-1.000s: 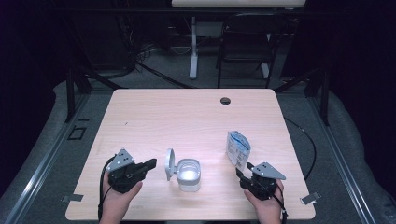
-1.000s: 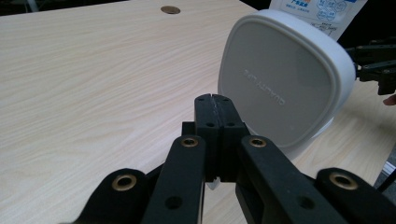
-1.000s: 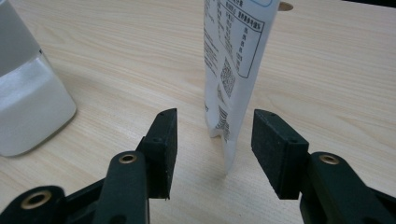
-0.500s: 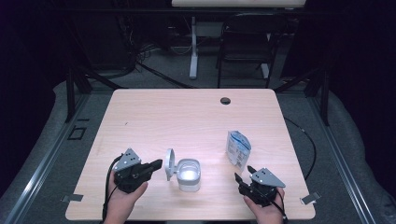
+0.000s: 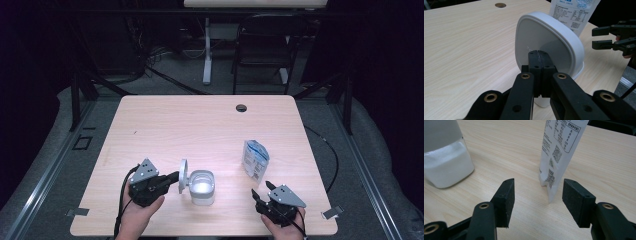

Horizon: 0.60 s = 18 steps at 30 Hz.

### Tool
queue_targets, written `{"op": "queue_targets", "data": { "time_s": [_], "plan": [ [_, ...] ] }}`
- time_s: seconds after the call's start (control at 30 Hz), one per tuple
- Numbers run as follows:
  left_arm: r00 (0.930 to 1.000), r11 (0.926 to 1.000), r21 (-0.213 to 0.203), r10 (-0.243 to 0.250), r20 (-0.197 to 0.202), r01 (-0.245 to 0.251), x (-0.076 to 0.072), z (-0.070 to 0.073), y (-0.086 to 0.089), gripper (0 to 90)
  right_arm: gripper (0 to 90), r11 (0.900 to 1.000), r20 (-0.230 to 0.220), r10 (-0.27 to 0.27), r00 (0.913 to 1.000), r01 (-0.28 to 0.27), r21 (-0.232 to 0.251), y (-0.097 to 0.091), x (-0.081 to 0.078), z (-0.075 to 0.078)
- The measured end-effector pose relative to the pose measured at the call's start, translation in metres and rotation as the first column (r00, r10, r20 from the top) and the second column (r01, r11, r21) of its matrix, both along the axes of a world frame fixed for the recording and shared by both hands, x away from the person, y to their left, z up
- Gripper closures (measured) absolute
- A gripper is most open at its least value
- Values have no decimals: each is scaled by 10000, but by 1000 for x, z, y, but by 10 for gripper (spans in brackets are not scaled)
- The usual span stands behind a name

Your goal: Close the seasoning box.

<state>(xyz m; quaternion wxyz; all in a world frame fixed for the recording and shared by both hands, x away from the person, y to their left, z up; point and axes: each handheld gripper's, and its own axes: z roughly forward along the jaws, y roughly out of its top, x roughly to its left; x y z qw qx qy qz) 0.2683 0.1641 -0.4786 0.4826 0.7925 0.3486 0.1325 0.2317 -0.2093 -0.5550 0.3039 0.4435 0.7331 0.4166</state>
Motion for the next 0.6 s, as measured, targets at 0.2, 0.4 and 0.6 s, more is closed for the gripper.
{"op": "queue_targets", "data": {
  "time_s": [0.2, 0.4, 0.6],
  "plan": [
    [9998, 9998, 35, -218, -29, 218, 1, 2, -9, 900, 433, 9999, 30, -80, 10000, 80, 115, -1, -1, -1],
    [9989, 9988, 96, -472, -74, 473, 1, -1, -19, 900, 434, 9995, 73, -231, 9997, 229, 210, -2, -5, -2],
    [9993, 9992, 106, -378, -56, 379, 1, -3, -17, 900, 434, 9995, -50, -234, 9997, 235, 205, -4, -8, -4]
  ]
}}
